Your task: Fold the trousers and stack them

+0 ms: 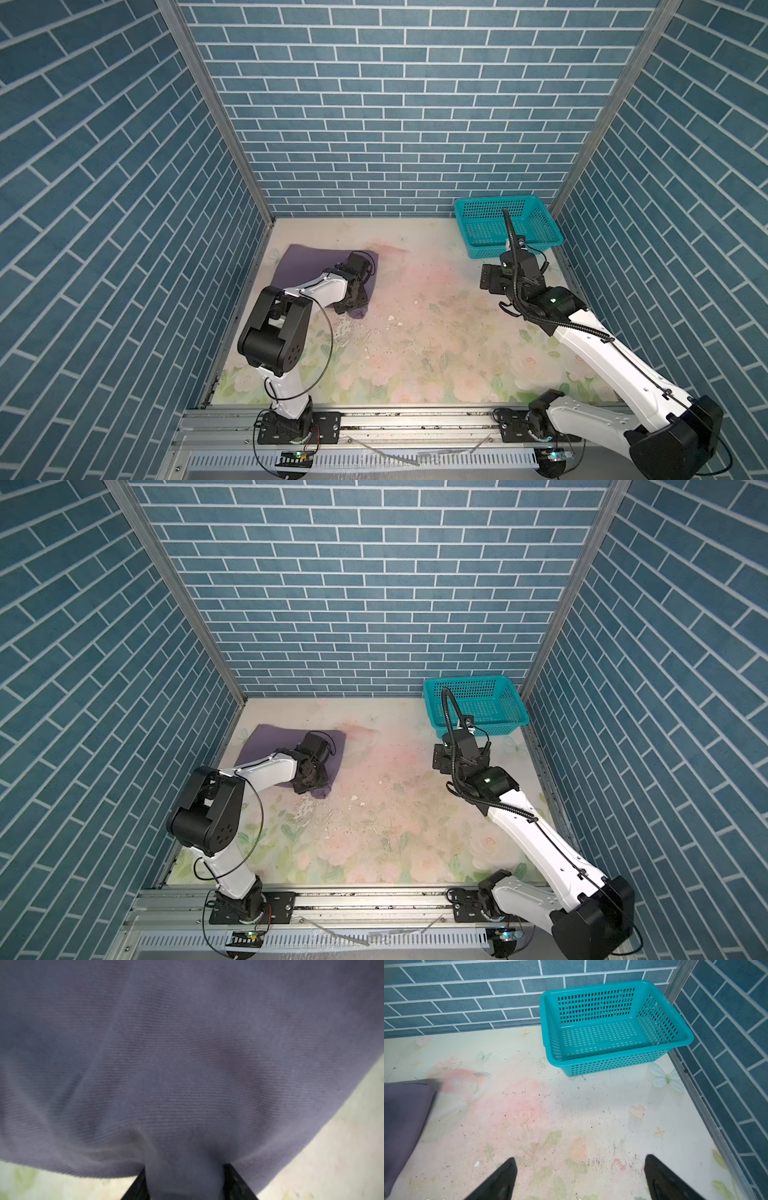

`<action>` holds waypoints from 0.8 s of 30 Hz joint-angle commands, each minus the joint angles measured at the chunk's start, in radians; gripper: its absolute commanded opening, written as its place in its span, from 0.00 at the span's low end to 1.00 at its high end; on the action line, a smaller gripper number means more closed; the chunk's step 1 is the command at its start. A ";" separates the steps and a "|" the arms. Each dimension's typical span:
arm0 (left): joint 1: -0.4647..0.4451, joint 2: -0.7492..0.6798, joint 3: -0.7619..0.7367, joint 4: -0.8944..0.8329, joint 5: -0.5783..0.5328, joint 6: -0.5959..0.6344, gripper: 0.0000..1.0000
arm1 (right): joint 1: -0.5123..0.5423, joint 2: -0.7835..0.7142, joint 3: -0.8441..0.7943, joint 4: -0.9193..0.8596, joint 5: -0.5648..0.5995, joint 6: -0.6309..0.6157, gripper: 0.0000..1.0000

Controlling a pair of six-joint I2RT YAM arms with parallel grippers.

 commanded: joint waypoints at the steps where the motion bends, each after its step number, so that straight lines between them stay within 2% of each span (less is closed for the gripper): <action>1: 0.069 0.104 0.013 -0.002 -0.015 0.055 0.53 | -0.005 0.024 -0.006 -0.019 0.021 0.048 0.95; 6: 0.095 0.184 0.139 -0.028 0.001 0.117 0.53 | -0.006 0.046 0.002 -0.015 0.025 0.051 0.95; 12: 0.094 0.236 0.262 -0.089 0.028 0.150 0.59 | -0.009 0.070 0.016 -0.013 0.022 0.046 0.95; 17: 0.090 0.118 0.215 -0.106 0.047 0.141 0.77 | -0.013 0.074 0.009 0.004 0.006 0.045 0.95; 24: 0.124 -0.157 0.074 -0.138 -0.004 0.145 0.87 | -0.017 0.070 0.009 0.016 -0.028 0.044 0.95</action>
